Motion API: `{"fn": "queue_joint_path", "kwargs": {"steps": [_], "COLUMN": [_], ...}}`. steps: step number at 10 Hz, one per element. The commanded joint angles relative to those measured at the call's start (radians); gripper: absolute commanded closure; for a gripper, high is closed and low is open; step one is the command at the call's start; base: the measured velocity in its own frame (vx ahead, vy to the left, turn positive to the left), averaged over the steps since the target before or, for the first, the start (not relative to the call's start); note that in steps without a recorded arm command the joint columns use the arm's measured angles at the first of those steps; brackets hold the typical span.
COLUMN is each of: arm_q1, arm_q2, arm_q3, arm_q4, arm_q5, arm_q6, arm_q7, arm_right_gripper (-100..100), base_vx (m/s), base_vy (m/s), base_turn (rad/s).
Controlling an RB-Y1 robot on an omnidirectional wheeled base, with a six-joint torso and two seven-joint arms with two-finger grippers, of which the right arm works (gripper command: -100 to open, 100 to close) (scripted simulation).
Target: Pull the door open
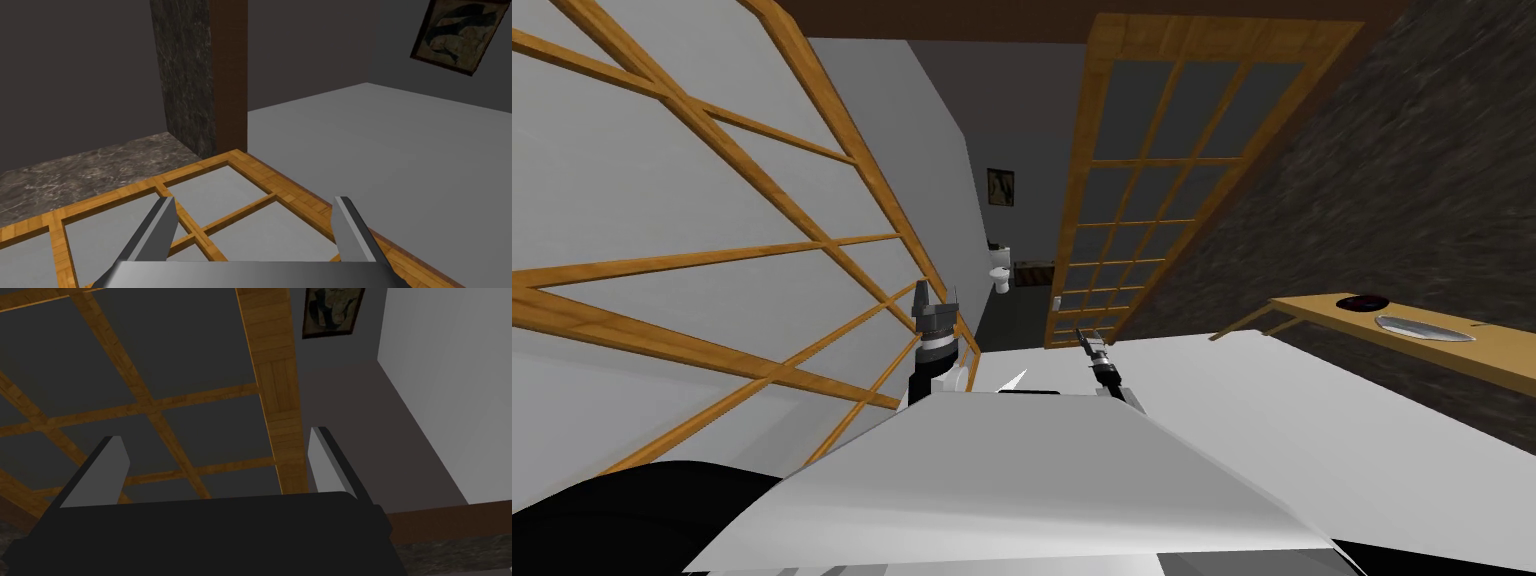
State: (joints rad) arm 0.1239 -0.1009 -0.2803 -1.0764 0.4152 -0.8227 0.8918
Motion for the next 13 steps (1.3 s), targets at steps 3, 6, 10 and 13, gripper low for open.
{"fn": "queue_joint_path", "kwargs": {"steps": [3,6,10,13], "arm_q1": [-0.021,-0.036,-0.058,-0.074], "arm_q2": [0.003,0.005,0.01,0.015], "arm_q3": [-0.018,-0.032,-0.052,-0.066], "arm_q4": [0.068,0.12,0.192,0.246], "arm_q5": [0.021,0.036,0.058,0.074], "arm_q6": [-0.016,-0.028,-0.045,-0.058], "arm_q7": [0.06,0.103,0.165,0.211], "arm_right_gripper": [-100,-100,-100,-100], "base_vx": [0.101,0.094,0.101,0.103], "base_vy": [-0.001,0.013,-0.006,0.001], "base_turn": [0.05,0.044,0.049,0.05]}}
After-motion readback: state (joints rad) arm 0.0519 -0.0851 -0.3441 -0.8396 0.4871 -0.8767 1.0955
